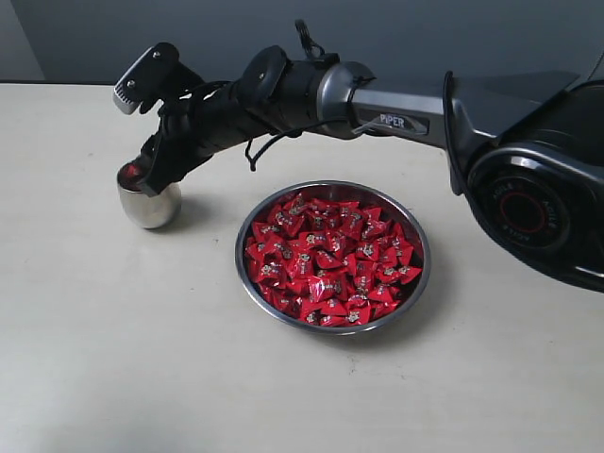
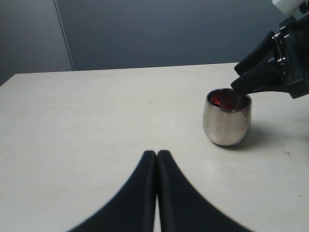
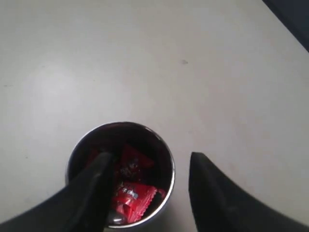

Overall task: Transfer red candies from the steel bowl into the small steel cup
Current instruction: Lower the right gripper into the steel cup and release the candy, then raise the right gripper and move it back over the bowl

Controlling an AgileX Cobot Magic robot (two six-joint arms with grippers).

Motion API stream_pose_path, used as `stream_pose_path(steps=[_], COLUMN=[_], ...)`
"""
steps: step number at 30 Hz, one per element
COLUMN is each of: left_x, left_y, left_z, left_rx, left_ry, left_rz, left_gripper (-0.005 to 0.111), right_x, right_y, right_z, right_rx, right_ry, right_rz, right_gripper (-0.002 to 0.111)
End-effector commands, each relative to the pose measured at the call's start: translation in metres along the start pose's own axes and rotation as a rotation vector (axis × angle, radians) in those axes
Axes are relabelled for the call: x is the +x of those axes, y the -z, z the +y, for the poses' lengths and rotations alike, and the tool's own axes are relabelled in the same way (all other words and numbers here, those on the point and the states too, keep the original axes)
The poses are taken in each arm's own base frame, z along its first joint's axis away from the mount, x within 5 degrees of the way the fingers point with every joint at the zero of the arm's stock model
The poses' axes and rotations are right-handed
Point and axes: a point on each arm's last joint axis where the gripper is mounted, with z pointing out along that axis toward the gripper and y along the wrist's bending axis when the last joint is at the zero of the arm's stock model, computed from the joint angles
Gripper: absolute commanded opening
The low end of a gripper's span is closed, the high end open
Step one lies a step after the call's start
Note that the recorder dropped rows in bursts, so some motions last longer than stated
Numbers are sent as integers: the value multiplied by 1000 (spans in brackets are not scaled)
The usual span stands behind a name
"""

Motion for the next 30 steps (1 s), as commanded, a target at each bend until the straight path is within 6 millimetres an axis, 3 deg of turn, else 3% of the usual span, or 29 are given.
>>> stream_pose_path(steps=[1,10,12,15,16,23,30], left_x=[1,1,1,1,1,1,1], left_y=[0,0,0,0,0,0,0], left_z=[0,0,0,0,0,0,0], left_rx=[0,0,0,0,0,0,0], left_ry=[5,5,5,5,5,5,5], left_rz=[-2,-2,-2,-2,-2,-2,-2], left_gripper=[0,0,0,0,0,0,0], right_x=[-1,-11,-15,-17,-18,-21,21], right_y=[3,22,29,43,47,61,67], right_z=[0,-1,-2,-1,-1,-5,-23], right_rx=[-20,-16,-2,-17,-23,-7,33], right_ry=[29,53,48,95,113,40,-117], right_rz=[15,82,117,198,220,263,306], right_gripper=[47,45,36,4,0,-1,-1])
